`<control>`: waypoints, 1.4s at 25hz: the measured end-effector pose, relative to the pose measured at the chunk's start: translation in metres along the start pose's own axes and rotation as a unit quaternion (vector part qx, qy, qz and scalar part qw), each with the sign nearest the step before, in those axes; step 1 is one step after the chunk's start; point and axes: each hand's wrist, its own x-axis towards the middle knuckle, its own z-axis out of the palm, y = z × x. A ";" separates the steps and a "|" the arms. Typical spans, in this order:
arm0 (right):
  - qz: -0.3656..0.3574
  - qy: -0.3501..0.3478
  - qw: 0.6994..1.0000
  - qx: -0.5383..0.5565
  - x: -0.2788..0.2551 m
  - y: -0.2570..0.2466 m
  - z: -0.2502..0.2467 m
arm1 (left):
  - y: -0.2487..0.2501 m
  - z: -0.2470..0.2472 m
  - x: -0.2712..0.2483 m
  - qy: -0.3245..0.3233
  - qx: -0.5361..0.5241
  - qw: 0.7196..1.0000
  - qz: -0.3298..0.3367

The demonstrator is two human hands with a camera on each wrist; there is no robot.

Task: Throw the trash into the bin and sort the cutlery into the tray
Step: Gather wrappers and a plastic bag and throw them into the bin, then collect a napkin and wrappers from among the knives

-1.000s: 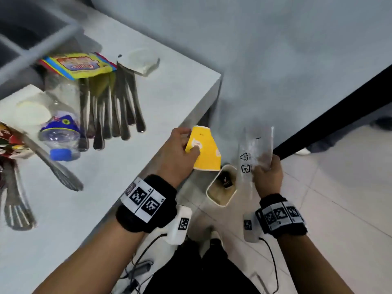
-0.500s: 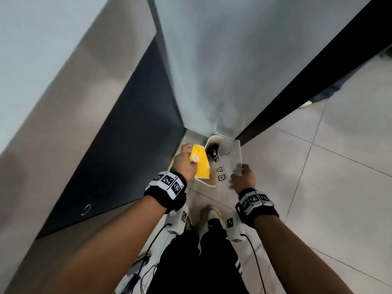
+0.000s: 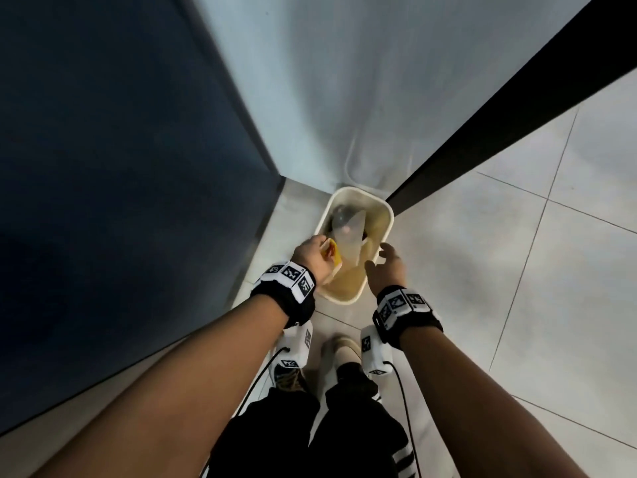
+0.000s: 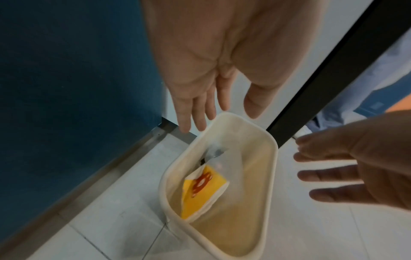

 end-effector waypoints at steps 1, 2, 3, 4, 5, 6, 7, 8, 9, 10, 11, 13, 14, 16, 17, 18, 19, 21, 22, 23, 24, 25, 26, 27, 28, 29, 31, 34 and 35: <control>-0.004 0.007 1.000 0.002 -0.004 0.000 -0.005 | 0.000 -0.004 -0.005 0.008 -0.008 1.000 -0.004; -0.009 0.007 1.000 0.003 -0.013 -0.005 -0.011 | 0.001 -0.010 -0.012 0.015 -0.021 1.000 -0.007; -0.022 0.003 1.000 -0.001 -0.024 -0.010 -0.017 | 0.004 -0.017 -0.023 0.019 -0.035 0.999 -0.009; -0.033 -0.003 0.999 -0.007 -0.035 -0.018 -0.023 | 0.008 -0.024 -0.034 0.022 -0.048 0.999 -0.008; -0.046 -0.010 0.999 -0.012 -0.050 -0.028 -0.032 | 0.014 -0.036 -0.051 0.025 -0.061 0.998 -0.008; -0.059 -0.016 0.998 -0.019 -0.067 -0.040 -0.041 | 0.022 -0.048 -0.069 0.029 -0.073 0.997 -0.007; -0.080 -0.018 0.996 -0.025 -0.084 -0.054 -0.052 | 0.033 -0.062 -0.089 0.035 -0.084 0.996 -0.001; -0.100 -0.020 0.994 -0.035 -0.105 -0.070 -0.065 | 0.045 -0.078 -0.112 0.044 -0.095 0.994 0.006; -0.122 -0.024 0.991 -0.046 -0.128 -0.088 -0.080 | 0.058 -0.095 -0.137 0.055 -0.107 0.993 0.012; -0.144 -0.029 0.987 -0.057 -0.151 -0.106 -0.095 | 0.071 -0.112 -0.163 0.066 -0.122 0.990 0.020; -0.174 -0.033 0.982 -0.066 -0.175 -0.127 -0.111 | 0.084 -0.130 -0.190 0.079 -0.138 0.987 0.028; -0.237 -0.040 0.967 -0.080 -0.217 -0.165 -0.141 | 0.105 -0.163 -0.241 0.102 -0.176 0.978 0.048; -0.276 -0.042 0.957 -0.085 -0.240 -0.189 -0.156 | 0.116 -0.183 -0.268 0.123 -0.194 0.971 0.063; -0.352 -0.046 0.931 -0.085 -0.284 -0.232 -0.184 | 0.133 -0.223 -0.322 0.160 -0.223 0.956 0.100; -0.387 -0.052 0.917 -0.079 -0.304 -0.254 -0.194 | 0.138 -0.243 -0.349 0.174 -0.239 0.948 0.118; -0.417 -0.063 0.904 -0.075 -0.325 -0.276 -0.200 | 0.141 -0.263 -0.375 0.189 -0.253 0.940 0.131; -0.443 -0.076 0.890 -0.075 -0.343 -0.296 -0.202 | 0.140 -0.281 -0.400 0.213 -0.264 0.930 0.140; -0.486 -0.091 0.866 -0.082 -0.368 -0.330 -0.202 | 0.131 -0.313 -0.437 0.283 -0.268 0.910 0.140; -0.506 -0.096 0.852 -0.090 -0.380 -0.347 -0.199 | 0.122 -0.330 -0.453 0.327 -0.269 0.896 0.133; -0.524 -0.101 0.840 -0.101 -0.389 -0.362 -0.194 | 0.111 -0.345 -0.466 0.368 -0.272 0.880 0.124; -0.538 -0.106 0.829 -0.111 -0.397 -0.377 -0.188 | 0.100 -0.360 -0.478 0.403 -0.271 0.867 0.112; -0.546 -0.112 0.822 -0.119 -0.404 -0.392 -0.181 | 0.088 -0.376 -0.488 0.439 -0.262 0.854 0.093; -0.549 -0.117 0.818 -0.128 -0.410 -0.406 -0.173 | 0.076 -0.391 -0.496 0.469 -0.245 0.846 0.062; -0.549 -0.117 0.816 -0.138 -0.414 -0.420 -0.164 | 0.062 -0.406 -0.503 0.499 -0.222 0.837 0.026; -0.554 -0.110 0.811 -0.151 -0.418 -0.433 -0.156 | 0.048 -0.419 -0.507 0.525 -0.194 0.829 -0.008; -0.561 -0.097 0.805 -0.168 -0.419 -0.444 -0.149 | 0.035 -0.430 -0.509 0.542 -0.164 0.823 -0.037; -0.569 -0.087 0.793 -0.197 -0.422 -0.469 -0.130 | 0.006 -0.454 -0.510 0.552 -0.126 0.819 -0.088; -0.565 -0.077 0.788 -0.231 -0.423 -0.505 -0.096 | -0.029 -0.482 -0.507 0.521 -0.098 0.829 -0.179; -0.562 -0.068 0.789 -0.238 -0.422 -0.518 -0.085 | -0.037 -0.489 -0.504 0.509 -0.091 0.831 -0.206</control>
